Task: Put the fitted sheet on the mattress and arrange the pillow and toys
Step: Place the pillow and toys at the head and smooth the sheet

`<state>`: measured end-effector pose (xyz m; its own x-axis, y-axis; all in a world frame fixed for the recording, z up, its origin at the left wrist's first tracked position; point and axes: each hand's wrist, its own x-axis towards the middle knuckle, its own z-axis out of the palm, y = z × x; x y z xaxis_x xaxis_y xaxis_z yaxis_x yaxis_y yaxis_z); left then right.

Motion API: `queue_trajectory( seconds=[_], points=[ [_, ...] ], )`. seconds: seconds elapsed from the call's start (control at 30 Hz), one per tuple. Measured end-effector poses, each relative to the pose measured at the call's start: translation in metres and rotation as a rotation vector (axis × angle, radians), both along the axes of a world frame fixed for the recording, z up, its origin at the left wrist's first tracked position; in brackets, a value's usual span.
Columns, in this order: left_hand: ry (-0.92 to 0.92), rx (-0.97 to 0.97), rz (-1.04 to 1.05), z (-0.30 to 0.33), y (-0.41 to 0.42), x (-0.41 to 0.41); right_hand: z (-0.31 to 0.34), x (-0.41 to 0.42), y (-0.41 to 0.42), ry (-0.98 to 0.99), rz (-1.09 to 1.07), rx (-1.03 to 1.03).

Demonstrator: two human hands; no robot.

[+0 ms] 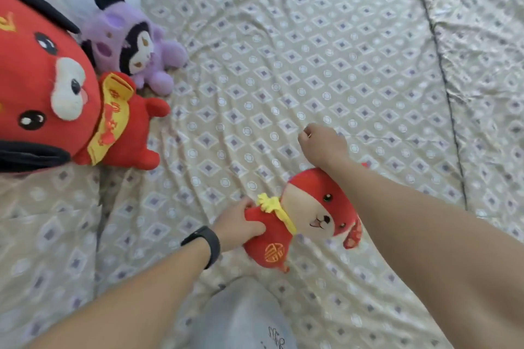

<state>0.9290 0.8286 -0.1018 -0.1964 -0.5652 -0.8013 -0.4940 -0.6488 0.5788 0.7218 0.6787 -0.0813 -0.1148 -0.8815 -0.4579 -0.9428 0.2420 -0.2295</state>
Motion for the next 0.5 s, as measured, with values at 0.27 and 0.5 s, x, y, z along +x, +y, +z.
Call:
queue_trajectory(
  seconds=[0.27, 0.5],
  points=[
    [0.02, -0.094, 0.663, 0.005, -0.045, 0.135, 0.06, 0.165, -0.063, -0.755, -0.188, 0.103],
    [-0.245, -0.355, 0.609, -0.015, -0.09, 0.149, 0.037, 0.257, -0.066, -1.173, -0.184, 0.342]
  ],
)
